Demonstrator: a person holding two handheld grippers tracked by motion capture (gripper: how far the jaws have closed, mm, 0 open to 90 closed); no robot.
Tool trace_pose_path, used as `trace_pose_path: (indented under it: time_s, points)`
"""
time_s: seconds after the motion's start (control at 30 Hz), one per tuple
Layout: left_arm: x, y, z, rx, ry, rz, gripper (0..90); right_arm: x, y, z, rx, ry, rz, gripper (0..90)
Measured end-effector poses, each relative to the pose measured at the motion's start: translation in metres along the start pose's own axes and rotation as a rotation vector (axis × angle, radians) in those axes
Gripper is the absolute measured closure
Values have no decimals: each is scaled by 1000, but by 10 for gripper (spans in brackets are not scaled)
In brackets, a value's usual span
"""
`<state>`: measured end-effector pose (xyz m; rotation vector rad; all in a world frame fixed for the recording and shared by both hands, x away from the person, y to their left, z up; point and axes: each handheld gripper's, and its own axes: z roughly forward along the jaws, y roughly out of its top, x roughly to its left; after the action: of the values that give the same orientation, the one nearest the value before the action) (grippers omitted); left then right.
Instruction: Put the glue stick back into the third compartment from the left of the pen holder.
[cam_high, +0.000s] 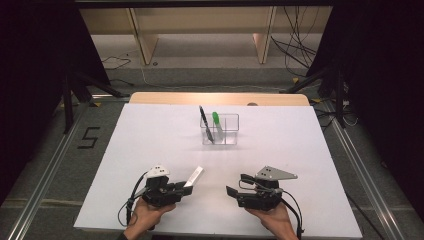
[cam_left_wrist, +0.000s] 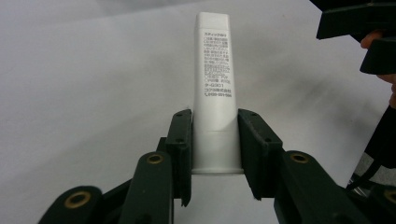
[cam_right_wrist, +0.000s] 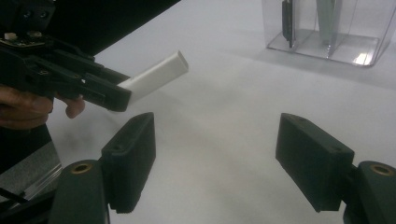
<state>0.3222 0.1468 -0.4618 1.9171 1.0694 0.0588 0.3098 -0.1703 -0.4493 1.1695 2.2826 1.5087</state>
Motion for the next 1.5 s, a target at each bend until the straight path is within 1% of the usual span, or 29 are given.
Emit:
trace_pose_path:
  time_s: [0.03, 0.1, 0.17, 0.2, 0.23, 0.37, 0.4, 0.43, 0.5, 0.53, 0.57, 0.63, 0.67, 0.7, 0.8, 0.87, 1.0, 1.03, 1.07, 1.1, 1.13, 1.17, 1.23, 1.3, 1.33, 1.37, 1.4, 1.43, 1.5]
  points:
    - [-1, 1, 1, 3, -4, 4, 670, 2, 1, -1, -3, -3, -16, 295]
    - [-3, 3, 3, 19, -14, 10, 670, 3, 1, -1, -3, -5, -22, 295]
    - [-4, 5, 5, 34, -41, 10, 670, 7, 3, -3, -9, -4, -61, 294]
    - [-4, 6, 5, 39, -54, 13, 670, 7, 3, -3, -9, -4, -61, 294]
    - [-6, 8, 6, 42, -60, 15, 670, 9, 3, -3, -9, -6, -75, 294]
    - [-10, 14, 9, 81, -79, 42, 670, 16, 5, -5, -12, -18, -147, 288]
    - [-11, 16, 10, 93, -85, 51, 670, 20, 6, -6, -9, -30, -201, 285]
    - [-12, 18, 10, 101, -87, 59, 670, 20, 6, -6, -9, -30, -201, 285]
    - [-15, 23, 12, 126, -93, 78, 670, 25, 5, -6, -12, -46, -254, 283]
    - [-16, 24, 13, 132, -93, 85, 670, 28, 5, -7, -20, -64, -286, 283]
    - [-17, 27, 15, 146, -100, 92, 670, 29, 4, -7, -23, -67, -304, 283]
    - [-18, 31, 16, 167, -113, 102, 670, 33, 3, -7, -15, -67, -358, 283]
    - [-19, 34, 17, 175, -115, 108, 670, 39, 2, -7, -9, -92, -429, 284]
    - [-20, 36, 18, 185, -120, 117, 670, 39, 2, -7, -9, -92, -429, 284]
    - [-23, 43, 21, 216, -140, 138, 669, 47, 0, -6, -4, -116, -514, 284]
    - [-24, 47, 24, 237, -143, 153, 670, 53, -1, -4, -2, -152, -590, 285]
    - [-28, 52, 28, 264, -165, 166, 669, 60, -5, 0, 6, -208, -703, 291]
    - [-28, 54, 28, 272, -167, 168, 669, 61, -6, 1, 11, -219, -727, 293]
    - [-28, 55, 28, 286, -166, 179, 669, 63, -9, 4, 31, -247, -770, 295]
    - [-29, 56, 29, 292, -168, 182, 669, 63, -9, 4, 31, -247, -770, 295]
    - [-29, 58, 29, 301, -171, 195, 670, 63, -10, 6, 37, -261, -793, 297]
    - [-30, 59, 30, 302, -174, 190, 669, 64, -12, 7, 42, -275, -816, 299]
    - [-32, 60, 31, 318, -181, 199, 669, 67, -15, 9, 54, -300, -856, 305]
    - [-34, 61, 33, 332, -186, 204, 669, 69, -17, 12, 58, -333, -907, 310]
    - [-35, 62, 34, 343, -190, 210, 669, 71, -20, 14, 70, -355, -961, 320]
    - [-36, 62, 35, 347, -190, 215, 669, 71, -20, 14, 70, -355, -961, 320]
    - [-38, 62, 36, 354, -192, 215, 669, 72, -21, 15, 72, -368, -981, 327]
    - [-39, 62, 37, 360, -193, 223, 669, 74, -22, 16, 76, -380, -992, 333]
    - [-41, 63, 39, 363, -201, 225, 670, 75, -24, 20, 84, -395, -1018, 350]
